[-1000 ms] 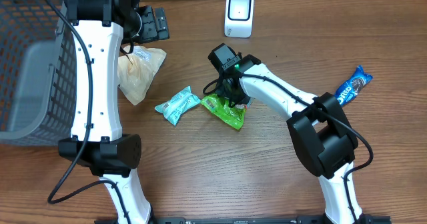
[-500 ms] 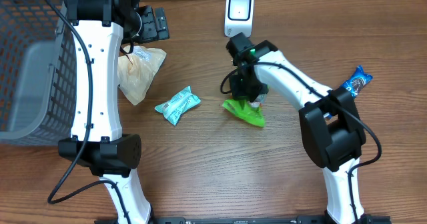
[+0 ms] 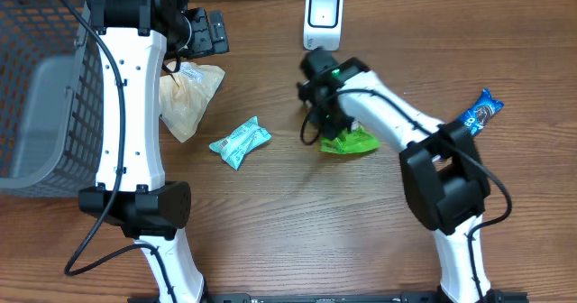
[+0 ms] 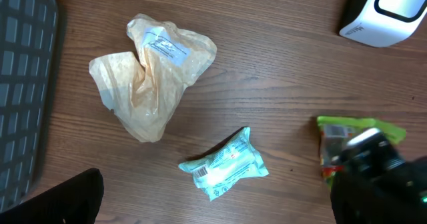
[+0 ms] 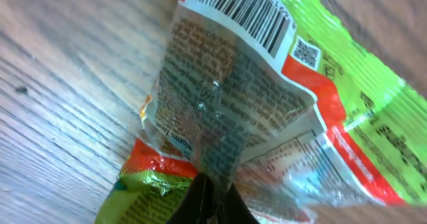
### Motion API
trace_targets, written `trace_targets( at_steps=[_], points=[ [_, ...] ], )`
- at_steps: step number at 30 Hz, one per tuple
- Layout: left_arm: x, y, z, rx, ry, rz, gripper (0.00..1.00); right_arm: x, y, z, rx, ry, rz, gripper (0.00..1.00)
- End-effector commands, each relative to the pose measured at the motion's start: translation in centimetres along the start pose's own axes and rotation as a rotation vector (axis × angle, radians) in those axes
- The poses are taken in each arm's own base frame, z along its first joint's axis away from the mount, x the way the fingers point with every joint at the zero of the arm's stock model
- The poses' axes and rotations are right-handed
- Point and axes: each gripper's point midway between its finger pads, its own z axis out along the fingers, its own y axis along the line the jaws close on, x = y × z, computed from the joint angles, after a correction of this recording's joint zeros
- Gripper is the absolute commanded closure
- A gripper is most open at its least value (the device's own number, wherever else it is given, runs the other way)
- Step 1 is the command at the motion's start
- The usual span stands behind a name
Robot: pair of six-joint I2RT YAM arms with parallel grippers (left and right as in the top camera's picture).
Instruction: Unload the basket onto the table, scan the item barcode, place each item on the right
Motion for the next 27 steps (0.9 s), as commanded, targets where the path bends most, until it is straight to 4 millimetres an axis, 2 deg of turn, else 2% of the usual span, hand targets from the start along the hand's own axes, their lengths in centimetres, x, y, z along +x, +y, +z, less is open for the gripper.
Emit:
trace_targets(
  at_steps=[1,3,7,8,9,10,12,15,18,24,27],
  points=[
    [0.1,0.0,-0.5,0.005,-0.009,0.005,0.0,-1.7,-0.9,-3.3,0.172,-0.048,-0.107,0.8],
    [0.1,0.0,-0.5,0.004,-0.009,0.005,0.0,-2.4,0.0,-4.9,0.126,-0.085,-0.082,0.67],
    [0.1,0.0,-0.5,0.004,-0.009,0.005,0.0,-3.4,1.1,-8.9,0.022,-0.151,-0.059,0.49],
    [0.1,0.0,-0.5,0.004,-0.009,0.005,0.0,-3.4,1.2,-10.0,-0.005,-0.168,-0.052,0.38],
    [0.1,0.0,-0.5,0.005,-0.009,0.005,0.0,-3.5,1.1,-11.1,-0.025,-0.183,-0.028,0.2],
    [0.1,0.0,-0.5,0.004,-0.009,0.005,0.0,-3.4,0.8,-11.7,-0.034,-0.192,0.002,0.11],
    [0.1,0.0,-0.5,0.004,-0.009,0.005,0.0,-2.9,0.4,-12.2,-0.075,-0.19,0.058,0.03],
    [0.1,0.0,-0.5,0.004,-0.009,0.005,0.0,-1.7,0.2,-11.6,-0.191,-0.157,0.143,0.0],
    [0.1,0.0,-0.5,0.004,-0.009,0.005,0.0,-0.4,0.0,-9.8,-0.317,-0.119,0.253,0.0],
    [0.1,0.0,-0.5,0.004,-0.009,0.005,0.0,1.3,0.2,-3.8,-0.379,-0.099,0.326,0.0],
    [0.1,0.0,-0.5,0.004,-0.009,0.005,0.0,2.1,0.7,-1.6,-0.381,-0.089,0.327,0.0]
  ],
)
